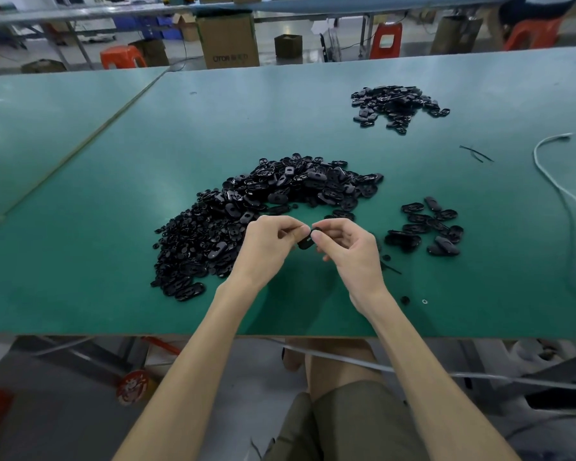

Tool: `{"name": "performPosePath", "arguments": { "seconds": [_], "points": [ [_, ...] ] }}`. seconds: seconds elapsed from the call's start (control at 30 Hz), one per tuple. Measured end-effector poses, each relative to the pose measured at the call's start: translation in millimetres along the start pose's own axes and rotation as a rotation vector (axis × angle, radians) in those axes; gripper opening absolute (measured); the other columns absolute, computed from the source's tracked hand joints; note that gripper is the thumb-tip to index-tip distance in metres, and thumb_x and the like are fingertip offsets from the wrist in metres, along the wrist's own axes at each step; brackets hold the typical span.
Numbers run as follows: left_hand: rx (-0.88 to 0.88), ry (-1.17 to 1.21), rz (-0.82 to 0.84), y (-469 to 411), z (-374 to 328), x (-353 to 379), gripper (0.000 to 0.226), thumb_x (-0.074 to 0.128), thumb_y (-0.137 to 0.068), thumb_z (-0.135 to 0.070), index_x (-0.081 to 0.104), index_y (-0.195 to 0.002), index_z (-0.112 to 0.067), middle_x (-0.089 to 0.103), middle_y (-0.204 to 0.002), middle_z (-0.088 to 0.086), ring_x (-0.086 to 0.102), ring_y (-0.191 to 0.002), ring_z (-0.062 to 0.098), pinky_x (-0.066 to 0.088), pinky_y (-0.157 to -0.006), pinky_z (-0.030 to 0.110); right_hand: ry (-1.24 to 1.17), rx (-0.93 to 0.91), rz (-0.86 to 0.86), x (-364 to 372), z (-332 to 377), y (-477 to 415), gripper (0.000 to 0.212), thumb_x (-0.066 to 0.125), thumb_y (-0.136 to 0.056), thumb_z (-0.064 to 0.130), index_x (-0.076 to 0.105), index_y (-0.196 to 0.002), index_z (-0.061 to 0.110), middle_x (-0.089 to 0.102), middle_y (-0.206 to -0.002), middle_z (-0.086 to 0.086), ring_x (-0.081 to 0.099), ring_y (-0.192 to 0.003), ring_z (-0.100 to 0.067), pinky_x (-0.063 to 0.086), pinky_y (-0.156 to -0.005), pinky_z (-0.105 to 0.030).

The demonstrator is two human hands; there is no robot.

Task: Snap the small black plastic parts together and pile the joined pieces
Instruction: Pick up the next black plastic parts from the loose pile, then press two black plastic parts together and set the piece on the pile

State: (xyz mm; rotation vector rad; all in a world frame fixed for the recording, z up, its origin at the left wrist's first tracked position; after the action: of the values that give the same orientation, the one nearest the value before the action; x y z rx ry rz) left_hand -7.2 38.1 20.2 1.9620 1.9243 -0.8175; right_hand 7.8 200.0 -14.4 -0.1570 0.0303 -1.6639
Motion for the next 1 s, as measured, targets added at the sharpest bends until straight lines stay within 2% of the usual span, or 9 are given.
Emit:
{"name": "performPosePath", "arguments": {
  "seconds": [0.07, 0.17, 0.27, 0.43, 0.57, 0.77, 0.93, 1.0],
  "points": [
    [-0.018, -0.030, -0.039, -2.9, -0.2, -6.2, 0.010, 0.071, -0.097, -0.024, 0.080, -0.093, -0.024, 0.073, -0.076, -0.011, 0.064, -0.068, 0.006, 0.050, -0.068, 0.020, 0.007, 0.002, -0.004, 0.5, -0.6, 0.6, 0.010, 0.078, -0.091, 0.009, 0.076, -0.097, 0.016, 0.077, -0.084, 0.002, 0.068, -0.072, -0.010, 0.053, -0.063, -0.023],
    [-0.048, -0.199, -0.124, -9.1, 2.2, -17.2, 0.013, 0.067, -0.099, -0.020, 0.079, -0.104, -0.023, 0.071, -0.086, -0.013, 0.061, -0.073, 0.003, 0.052, -0.074, 0.029, -0.041, 0.010, -0.050, -0.8, -1.0, 0.0, 0.009, 0.075, -0.093, 0.006, 0.077, -0.099, 0.013, 0.078, -0.084, 0.001, 0.070, -0.073, -0.011, 0.054, -0.064, -0.023],
    [-0.083, -0.331, -0.092, -11.5, 5.0, -19.3, 0.015, 0.067, -0.099, -0.018, 0.078, -0.109, -0.020, 0.071, -0.097, -0.005, 0.058, -0.075, 0.006, 0.047, -0.075, 0.029, -0.060, 0.008, -0.061, -1.8, -0.9, -0.7, 0.012, 0.071, -0.095, 0.004, 0.077, -0.100, 0.013, 0.078, -0.084, 0.000, 0.070, -0.074, -0.012, 0.054, -0.065, -0.023],
    [-0.066, -0.390, -0.075, -10.5, 6.6, -12.5, 0.012, 0.073, -0.095, -0.022, 0.081, -0.104, -0.020, 0.064, -0.096, -0.003, 0.062, -0.087, 0.020, 0.045, -0.077, 0.030, -0.053, 0.008, -0.066, -1.1, -1.4, -0.9, 0.012, 0.070, -0.096, 0.003, 0.077, -0.100, 0.013, 0.078, -0.084, 0.001, 0.069, -0.073, -0.012, 0.054, -0.065, -0.022],
    [-0.016, -0.503, -0.028, -11.8, 7.4, -4.9, 0.010, 0.074, -0.094, -0.020, 0.081, -0.102, -0.018, 0.068, -0.104, 0.004, 0.060, -0.100, 0.026, 0.045, -0.092, 0.036, -0.047, 0.006, -0.068, -2.0, -1.2, -0.9, 0.012, 0.070, -0.095, 0.004, 0.077, -0.102, 0.012, 0.079, -0.088, -0.002, 0.069, -0.074, -0.011, 0.054, -0.065, -0.022],
    [0.017, -0.586, -0.030, -13.8, 7.5, -2.5, 0.008, 0.070, -0.097, -0.022, 0.076, -0.101, -0.020, 0.067, -0.106, 0.000, 0.060, -0.104, 0.024, 0.037, -0.100, 0.036, -0.052, 0.007, -0.071, -2.1, -0.2, -0.8, 0.013, 0.070, -0.095, 0.004, 0.077, -0.101, 0.013, 0.079, -0.088, 0.000, 0.069, -0.073, -0.011, 0.053, -0.065, -0.021],
    [-0.013, -0.503, -0.061, -11.8, 8.6, -7.0, 0.007, 0.074, -0.093, -0.017, 0.079, -0.097, -0.019, 0.071, -0.098, 0.000, 0.064, -0.095, 0.023, 0.046, -0.099, 0.042, -0.051, 0.012, -0.072, -1.5, -0.2, -0.6, 0.013, 0.070, -0.095, 0.004, 0.077, -0.100, 0.014, 0.079, -0.087, 0.000, 0.069, -0.074, -0.010, 0.053, -0.065, -0.021],
    [0.000, -0.447, -0.072, -11.1, 8.4, -8.2, 0.006, 0.073, -0.093, -0.017, 0.078, -0.094, -0.019, 0.069, -0.093, -0.002, 0.064, -0.088, 0.020, 0.048, -0.092, 0.039, -0.051, 0.012, -0.071, -1.7, -0.2, -0.5, 0.013, 0.070, -0.095, 0.005, 0.077, -0.101, 0.014, 0.079, -0.087, 0.000, 0.069, -0.074, -0.010, 0.053, -0.065, -0.021]
  ]
}}
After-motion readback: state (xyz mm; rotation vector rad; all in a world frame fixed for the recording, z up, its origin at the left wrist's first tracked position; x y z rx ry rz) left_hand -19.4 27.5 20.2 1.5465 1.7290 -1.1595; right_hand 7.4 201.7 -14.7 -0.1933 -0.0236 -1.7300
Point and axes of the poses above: each hand's wrist, its own y-axis away from the middle knuckle, its own x-axis out of the palm, z = x × y, the point moved 1 cm from there along -y, towards the middle knuckle
